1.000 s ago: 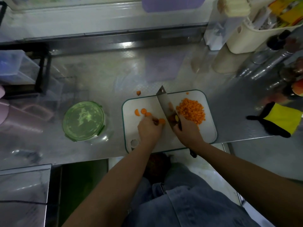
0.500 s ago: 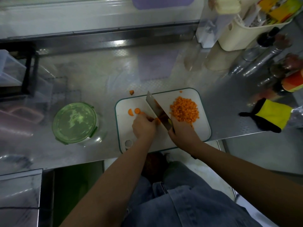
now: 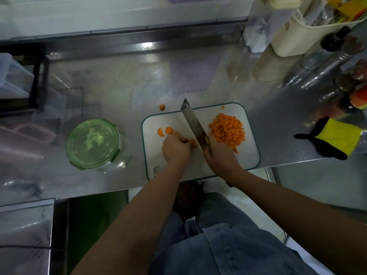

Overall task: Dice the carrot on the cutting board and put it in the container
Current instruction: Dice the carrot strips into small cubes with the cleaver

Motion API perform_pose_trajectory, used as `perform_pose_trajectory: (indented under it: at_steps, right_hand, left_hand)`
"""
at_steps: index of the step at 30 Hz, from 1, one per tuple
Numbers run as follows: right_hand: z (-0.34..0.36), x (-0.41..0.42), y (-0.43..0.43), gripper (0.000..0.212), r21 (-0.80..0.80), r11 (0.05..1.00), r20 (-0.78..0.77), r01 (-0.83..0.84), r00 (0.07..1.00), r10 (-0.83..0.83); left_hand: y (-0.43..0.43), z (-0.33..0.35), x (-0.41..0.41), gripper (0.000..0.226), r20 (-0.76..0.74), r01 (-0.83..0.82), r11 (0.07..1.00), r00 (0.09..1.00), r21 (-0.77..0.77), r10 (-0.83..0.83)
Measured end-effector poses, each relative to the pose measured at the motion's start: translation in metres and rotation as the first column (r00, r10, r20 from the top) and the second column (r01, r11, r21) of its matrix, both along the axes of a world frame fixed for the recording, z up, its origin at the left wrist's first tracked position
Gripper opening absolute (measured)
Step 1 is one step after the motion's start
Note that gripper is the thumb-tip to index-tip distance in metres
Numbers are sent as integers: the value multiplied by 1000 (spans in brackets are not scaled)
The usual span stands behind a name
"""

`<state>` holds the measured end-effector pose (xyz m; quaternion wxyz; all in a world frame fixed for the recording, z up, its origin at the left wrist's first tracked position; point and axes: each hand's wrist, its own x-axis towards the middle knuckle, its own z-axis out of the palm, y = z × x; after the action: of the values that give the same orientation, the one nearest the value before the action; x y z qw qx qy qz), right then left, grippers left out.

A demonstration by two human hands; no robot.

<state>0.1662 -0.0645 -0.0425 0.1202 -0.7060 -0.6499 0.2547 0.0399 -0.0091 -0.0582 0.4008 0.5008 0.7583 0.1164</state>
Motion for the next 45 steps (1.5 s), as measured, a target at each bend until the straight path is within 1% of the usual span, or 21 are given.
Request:
perform_pose_trajectory:
  at_steps: [2, 5, 9, 13, 16, 19, 24, 29, 36, 40, 43, 45]
  right_hand:
    - [3, 2, -2, 24, 16, 1000, -4, -15, 1000, 15]
    - [4, 5, -5, 16, 21, 998, -9, -52, 999, 53]
    - [4, 4, -6, 17, -7, 997, -4, -73, 997, 73]
    - [3, 1, -3, 10, -37, 997, 2, -61, 998, 61]
    - [1, -4, 0, 14, -48, 997, 14, -61, 998, 62]
    - [-2, -7, 3, 17, -27, 998, 22, -49, 999, 50]
    - [-6, -11, 10, 13, -33, 999, -65, 43, 997, -45]
    - [-1, -6, 4, 11, -13, 1000, -74, 7, 997, -8]
    - [4, -5, -5, 4, -37, 998, -55, -45, 998, 43]
    - [2, -2, -13, 11, -49, 998, -45, -48, 998, 46]
    - [-2, -7, -9, 6, -66, 997, -36, -43, 999, 41]
    - [-4, -10, -6, 8, -66, 997, -33, -32, 999, 30]
  left_hand:
    - [1, 1, 0, 18, 6, -4, 1000, 1000, -8, 4]
    - [1, 1, 0, 17, 6, -6, 1000, 1000, -13, 6]
    - [2, 2, -1, 17, 8, -10, 1000, 1000, -20, 11]
    - [2, 4, 1, 15, 16, -21, 999, 1000, -27, 21]
    - [2, 5, 2, 16, 15, -35, 999, 999, -31, 35]
    - [2, 5, 1, 16, 13, -29, 999, 999, -36, 30]
    - [3, 8, 1, 12, 10, -21, 999, 1000, -34, 22]
    - [3, 10, 0, 13, -1, -21, 999, 1000, -25, 21]
    - [2, 12, 1, 15, 0, -13, 999, 1000, -29, 13]
    - [2, 12, 1, 15, -1, -12, 1000, 1000, -20, 12]
    - [2, 12, 2, 16, 9, -17, 1000, 1000, -23, 17]
    - [2, 13, 2, 16, 9, -16, 1000, 1000, -27, 16]
